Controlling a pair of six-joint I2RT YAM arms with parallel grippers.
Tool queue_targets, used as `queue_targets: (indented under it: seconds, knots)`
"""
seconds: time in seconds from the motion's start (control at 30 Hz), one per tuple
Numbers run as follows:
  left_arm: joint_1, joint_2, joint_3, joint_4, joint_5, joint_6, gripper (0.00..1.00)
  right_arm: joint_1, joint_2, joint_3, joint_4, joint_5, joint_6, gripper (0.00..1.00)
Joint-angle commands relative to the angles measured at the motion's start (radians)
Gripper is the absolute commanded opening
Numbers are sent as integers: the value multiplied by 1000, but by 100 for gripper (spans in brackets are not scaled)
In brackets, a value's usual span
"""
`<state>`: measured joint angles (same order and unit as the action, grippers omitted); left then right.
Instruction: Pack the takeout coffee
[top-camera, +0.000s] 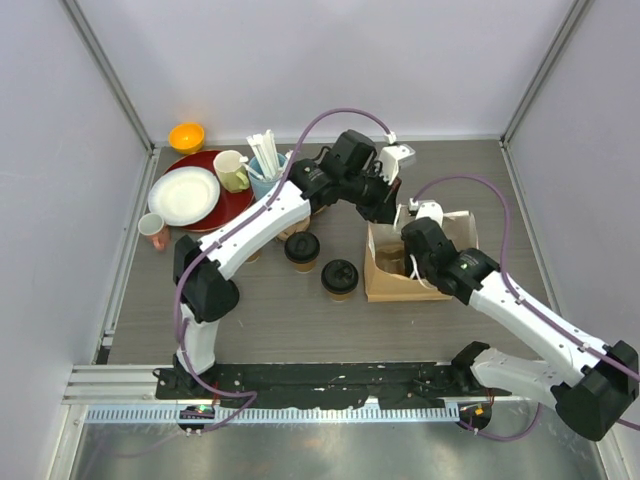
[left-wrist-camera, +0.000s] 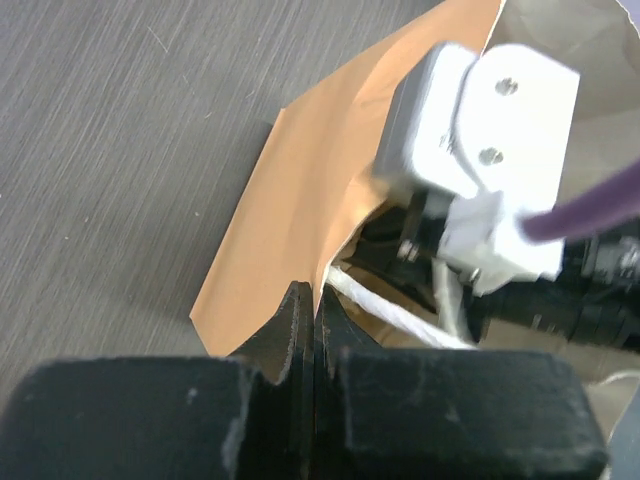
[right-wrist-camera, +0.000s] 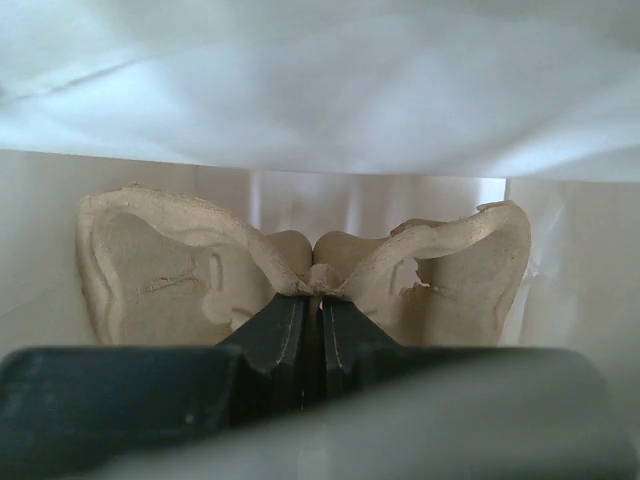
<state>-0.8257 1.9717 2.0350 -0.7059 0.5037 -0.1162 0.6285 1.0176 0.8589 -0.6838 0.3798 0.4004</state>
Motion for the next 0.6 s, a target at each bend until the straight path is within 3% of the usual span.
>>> queue_targets:
  seconds: [0.0,0.2,0.3,0.47,0.57]
  knots:
    - [-9,-31,34,101,-74,-42,0,59,50,0,27,73,64,1]
    - [-74,-125,-125,262,-226,87,0,63,70,-8,79,38,55,1]
    - [-108,-181,-179,305,-234,144,0,63,24,-20,101,-41,25,1]
    - [-127,-221,-197,302,-273,93,0,63,-65,-73,110,-39,8,1]
    - [-158,-229,-196,341,-368,164,0,63,-76,-69,145,-65,-56,1]
